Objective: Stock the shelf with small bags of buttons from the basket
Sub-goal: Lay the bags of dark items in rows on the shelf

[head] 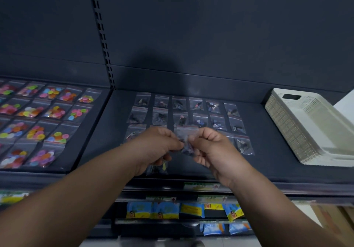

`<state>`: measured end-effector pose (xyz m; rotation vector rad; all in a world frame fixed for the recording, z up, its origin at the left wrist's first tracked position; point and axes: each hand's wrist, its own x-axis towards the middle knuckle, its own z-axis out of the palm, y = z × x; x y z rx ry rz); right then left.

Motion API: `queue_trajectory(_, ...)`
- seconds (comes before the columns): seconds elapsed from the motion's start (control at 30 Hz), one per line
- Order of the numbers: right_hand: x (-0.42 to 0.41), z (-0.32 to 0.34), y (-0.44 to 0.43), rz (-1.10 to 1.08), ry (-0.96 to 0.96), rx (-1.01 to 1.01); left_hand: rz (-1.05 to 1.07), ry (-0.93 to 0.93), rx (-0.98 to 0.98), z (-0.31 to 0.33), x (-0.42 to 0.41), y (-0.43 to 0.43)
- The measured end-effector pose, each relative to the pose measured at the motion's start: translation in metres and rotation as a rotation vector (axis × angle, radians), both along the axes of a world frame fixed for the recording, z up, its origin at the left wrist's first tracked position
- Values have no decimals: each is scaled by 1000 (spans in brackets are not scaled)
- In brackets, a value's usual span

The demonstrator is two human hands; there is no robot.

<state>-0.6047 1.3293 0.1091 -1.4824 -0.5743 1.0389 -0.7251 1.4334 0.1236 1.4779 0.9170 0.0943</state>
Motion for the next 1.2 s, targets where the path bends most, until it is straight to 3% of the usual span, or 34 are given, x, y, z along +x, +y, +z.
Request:
queue_trajectory(0.33, 13, -7, -4, -47, -148, -136, 48, 16, -2, 1, 1, 5)
queue_trajectory(0.63, 10, -23, -2, -15, -171, -318, 217, -77, -247, 0, -4, 14)
queue_trajectory(0.83, 12, -35, 0, 38, -510, -392, 305, -184, -374, 4, -9, 16)
queue_trajectory(1.2, 9, -40, 7, 79, -511, -380, 295, -255, -291, 5, -9, 11)
